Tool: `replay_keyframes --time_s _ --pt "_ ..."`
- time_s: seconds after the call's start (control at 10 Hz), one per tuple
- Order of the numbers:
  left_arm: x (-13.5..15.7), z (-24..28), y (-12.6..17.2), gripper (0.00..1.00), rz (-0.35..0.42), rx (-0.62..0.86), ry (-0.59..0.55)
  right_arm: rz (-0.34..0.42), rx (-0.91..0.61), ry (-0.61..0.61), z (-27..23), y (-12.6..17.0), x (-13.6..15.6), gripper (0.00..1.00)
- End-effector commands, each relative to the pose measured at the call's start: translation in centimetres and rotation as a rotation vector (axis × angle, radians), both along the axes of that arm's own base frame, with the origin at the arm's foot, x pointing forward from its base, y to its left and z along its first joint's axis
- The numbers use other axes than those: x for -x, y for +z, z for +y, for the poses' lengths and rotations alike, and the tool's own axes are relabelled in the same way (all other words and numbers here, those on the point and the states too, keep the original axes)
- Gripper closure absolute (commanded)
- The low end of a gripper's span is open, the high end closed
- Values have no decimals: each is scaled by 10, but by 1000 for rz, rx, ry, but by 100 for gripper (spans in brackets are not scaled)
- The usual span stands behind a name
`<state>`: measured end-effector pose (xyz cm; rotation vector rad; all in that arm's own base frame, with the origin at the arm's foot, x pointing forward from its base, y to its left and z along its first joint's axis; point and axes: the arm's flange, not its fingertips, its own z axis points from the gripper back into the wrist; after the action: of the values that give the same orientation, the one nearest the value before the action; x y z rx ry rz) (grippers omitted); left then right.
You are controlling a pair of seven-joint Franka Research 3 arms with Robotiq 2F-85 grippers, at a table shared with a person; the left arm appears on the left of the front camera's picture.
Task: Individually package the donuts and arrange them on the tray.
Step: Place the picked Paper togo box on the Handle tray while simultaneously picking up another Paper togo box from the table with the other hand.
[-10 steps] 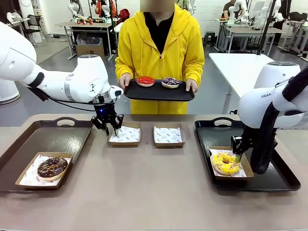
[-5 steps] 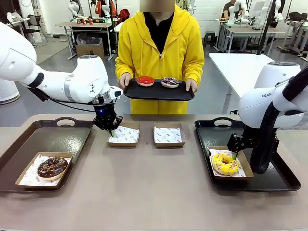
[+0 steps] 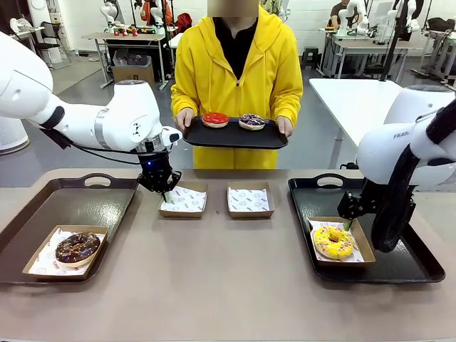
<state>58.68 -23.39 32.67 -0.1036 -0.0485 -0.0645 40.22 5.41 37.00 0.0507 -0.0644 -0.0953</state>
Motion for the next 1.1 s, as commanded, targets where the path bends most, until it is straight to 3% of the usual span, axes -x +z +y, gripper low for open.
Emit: replay_keyframes --time_s 0.0,0.2,0.4,0.7,1.0 --pt "7 3 30 100 27 13 8 -111 -206 75 -19 33 37 0" --pt "15 3 74 100 0 45 -23 -224 -426 39 -67 66 62 0" --pt "20 -4 112 100 -19 36 -43 -304 -615 -17 -119 79 82 0" --pt "22 -21 156 100 -62 -10 -53 -340 -815 -37 -175 68 104 0" --pt "19 -32 171 100 -65 -25 -47 -392 -953 -35 -220 50 113 0"
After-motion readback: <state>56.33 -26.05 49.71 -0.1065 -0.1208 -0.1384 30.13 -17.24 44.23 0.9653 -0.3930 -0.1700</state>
